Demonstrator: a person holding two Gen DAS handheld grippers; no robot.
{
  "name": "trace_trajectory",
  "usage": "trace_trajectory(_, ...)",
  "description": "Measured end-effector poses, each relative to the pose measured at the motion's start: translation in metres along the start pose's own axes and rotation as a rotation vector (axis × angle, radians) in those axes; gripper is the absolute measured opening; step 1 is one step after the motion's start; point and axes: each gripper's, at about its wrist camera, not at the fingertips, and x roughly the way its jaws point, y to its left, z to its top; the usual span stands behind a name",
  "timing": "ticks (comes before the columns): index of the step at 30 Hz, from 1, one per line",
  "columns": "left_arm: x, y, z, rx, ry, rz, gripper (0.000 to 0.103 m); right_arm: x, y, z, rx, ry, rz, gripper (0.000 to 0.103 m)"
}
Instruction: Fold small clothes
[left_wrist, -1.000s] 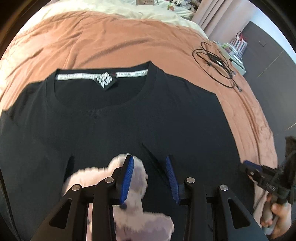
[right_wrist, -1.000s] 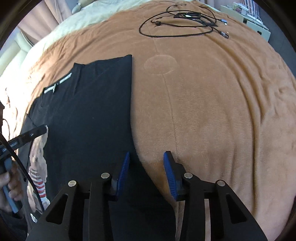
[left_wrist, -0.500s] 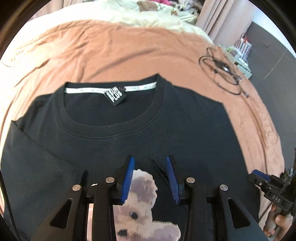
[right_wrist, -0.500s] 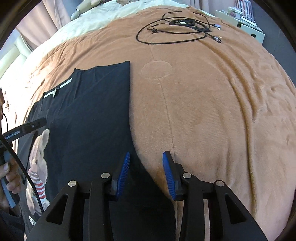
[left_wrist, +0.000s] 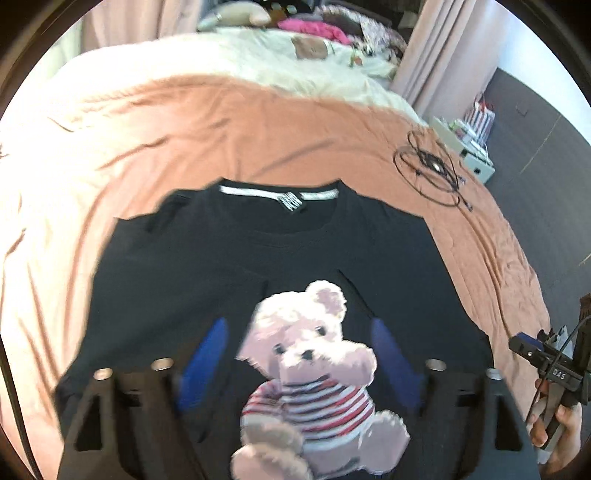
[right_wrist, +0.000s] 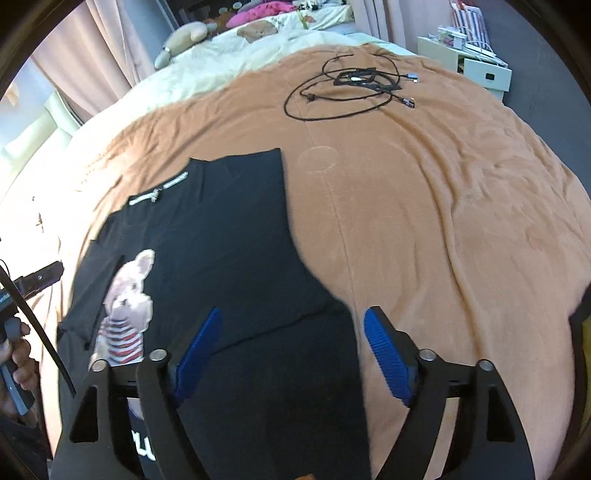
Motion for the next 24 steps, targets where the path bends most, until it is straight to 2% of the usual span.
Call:
trace_trajectory(2, -0.019, 0.007, -0.006, -0.005, -0.016, -0.001, 0.098, -0.017, -0.002, -0.009, 0.0, -0.033, 0.012, 0.085)
trace_trajectory(5, -0.041, 0.015, -0.016, -0.008, -0.012, -0.002, 0.098, -0.039, -0.005, -0.025, 0.017, -0.053, 0.014, 0.094)
trace_trajectory(10, -0.083, 0.028, -0.039, -0.012, -0.053, -0.038, 0.098, -0.073, -0.001, -0.046, 0.009, -0.088, -0.003, 0.097)
trace_trajectory(12, -0.1, 0.032, -0.049, 0.009, -0.073, -0.037, 0.098, -0.09, 0.002, -0.056, 0.005, -0.109, -0.005, 0.102)
trace_trajectory(15, -0.123, 0.038, -0.065, 0.017, -0.104, -0.033, 0.098, -0.111, 0.004, -0.07, 0.013, -0.125, -0.008, 0.103)
trace_trajectory(19, -0.146, 0.051, -0.085, 0.001, -0.108, -0.05, 0.098, -0.137, 0.004, -0.086, 0.049, -0.163, -0.03, 0.103)
trace_trajectory(24, -0.179, 0.072, -0.111, -0.027, -0.158, -0.043, 0.098, -0.155, 0.013, -0.108, 0.012, -0.161, -0.032, 0.103)
